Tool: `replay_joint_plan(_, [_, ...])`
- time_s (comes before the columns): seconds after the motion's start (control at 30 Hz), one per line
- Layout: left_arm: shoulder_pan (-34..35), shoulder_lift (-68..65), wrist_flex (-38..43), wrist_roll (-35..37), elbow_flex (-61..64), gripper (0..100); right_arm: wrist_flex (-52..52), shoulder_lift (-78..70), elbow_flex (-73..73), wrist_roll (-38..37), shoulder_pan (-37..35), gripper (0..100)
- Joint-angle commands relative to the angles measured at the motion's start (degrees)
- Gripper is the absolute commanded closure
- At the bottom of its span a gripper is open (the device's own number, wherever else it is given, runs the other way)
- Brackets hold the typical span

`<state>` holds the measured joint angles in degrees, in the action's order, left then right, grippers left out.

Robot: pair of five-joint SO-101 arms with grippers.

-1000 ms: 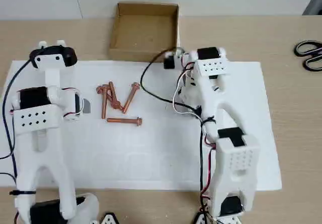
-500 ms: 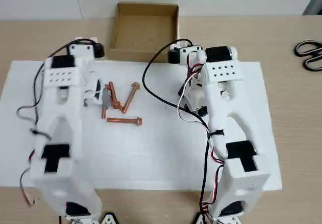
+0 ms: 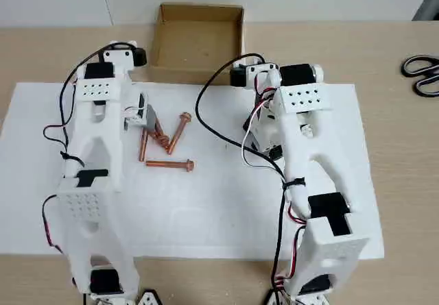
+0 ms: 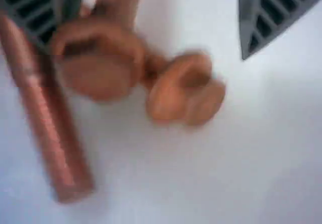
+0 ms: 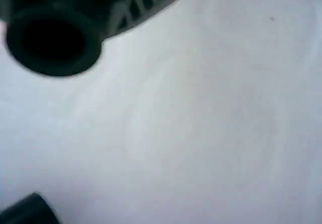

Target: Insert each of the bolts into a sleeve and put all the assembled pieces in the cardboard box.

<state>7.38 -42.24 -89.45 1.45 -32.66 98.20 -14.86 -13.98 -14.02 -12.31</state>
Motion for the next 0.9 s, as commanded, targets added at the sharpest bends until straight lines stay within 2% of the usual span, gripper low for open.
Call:
replay_joint_plan(0.0, [-0.1,-1.5,-0.7,0.1,-3.1,82,0.7,3.9,0.1,0.5,-0.3,99.5])
replay_joint_plan(0.3, [-0.3,-2.5,-0.9,0.1,-3.9,99,0.6,3.9,0.1,0.5,-0.3,99.5])
replay_joint_plan(0.7, [-0.4,-2.8,-6.9,0.1,-8.8,99,0.6,3.8,0.0,0.5,-0.3,99.5])
replay_joint_plan(0.87, [-2.4,-2.5,-7.3,0.1,-8.7,99,0.6,3.8,0.0,0.6,-0.3,99.5])
